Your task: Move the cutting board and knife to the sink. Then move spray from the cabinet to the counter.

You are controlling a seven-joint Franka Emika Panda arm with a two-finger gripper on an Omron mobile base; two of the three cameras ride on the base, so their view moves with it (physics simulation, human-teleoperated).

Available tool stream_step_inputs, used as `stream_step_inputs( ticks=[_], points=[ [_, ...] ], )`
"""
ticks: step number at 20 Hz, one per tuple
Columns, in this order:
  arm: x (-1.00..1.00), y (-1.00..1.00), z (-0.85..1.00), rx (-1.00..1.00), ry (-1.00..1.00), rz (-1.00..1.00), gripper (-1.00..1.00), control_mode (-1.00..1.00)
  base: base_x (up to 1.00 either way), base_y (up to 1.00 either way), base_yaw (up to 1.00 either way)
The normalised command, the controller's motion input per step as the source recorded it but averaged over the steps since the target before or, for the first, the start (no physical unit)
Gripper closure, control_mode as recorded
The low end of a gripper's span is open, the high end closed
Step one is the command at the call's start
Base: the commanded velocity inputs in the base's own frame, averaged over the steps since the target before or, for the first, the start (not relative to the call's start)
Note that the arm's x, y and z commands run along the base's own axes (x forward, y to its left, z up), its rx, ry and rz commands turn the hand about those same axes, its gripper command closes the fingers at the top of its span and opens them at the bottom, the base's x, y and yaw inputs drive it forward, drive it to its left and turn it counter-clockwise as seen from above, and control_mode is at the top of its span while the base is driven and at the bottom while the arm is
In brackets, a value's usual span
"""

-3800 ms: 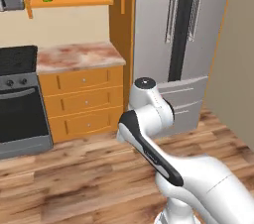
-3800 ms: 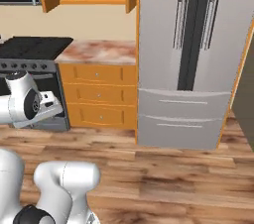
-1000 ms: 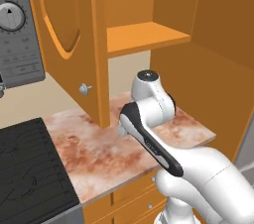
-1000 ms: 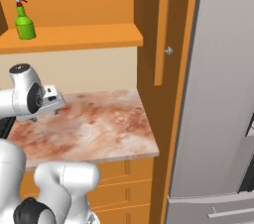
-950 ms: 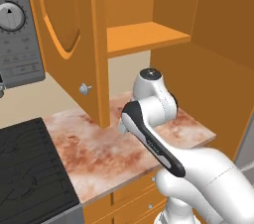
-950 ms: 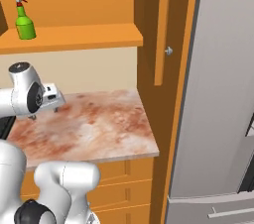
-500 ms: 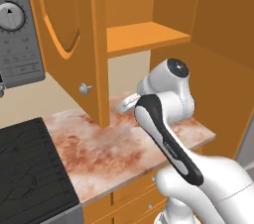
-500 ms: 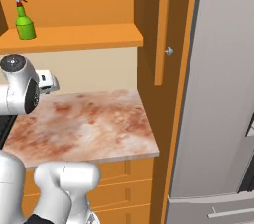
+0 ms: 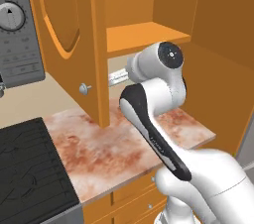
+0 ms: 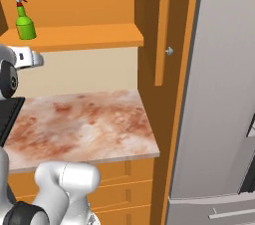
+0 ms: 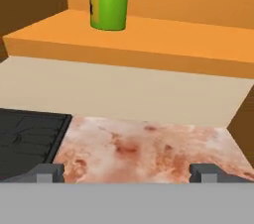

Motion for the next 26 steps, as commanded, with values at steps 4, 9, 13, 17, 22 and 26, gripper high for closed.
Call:
stream_step_inputs(
  ticks=[4,9,13,17,22,26],
  points=[
    [0.12,0.02,1.00,0.01,-0.20,-0.10,-1.00,-1.00,0.00,0.00,0.00],
    [0.14,-0.36,0.60,0.11,-0.12,0.03,-1.00,-1.00,0.00,0.00,0.00],
    [0.11,-0.54,0.36,0.26,-0.01,0.18,-1.00,-1.00,0.00,0.00,0.00],
    [0.00,-0.09,0.09,0.07,-0.01,0.05,-1.00,-1.00,0.00,0.00,0.00],
    [0.15,0.29,0.21,0.00,0.00,0.00,-1.00,-1.00,0.00,0.00,0.00],
    [0.21,0.38,0.41,-0.03,0.00,0.00,-1.00,-1.00,0.00,0.00,0.00]
  ],
)
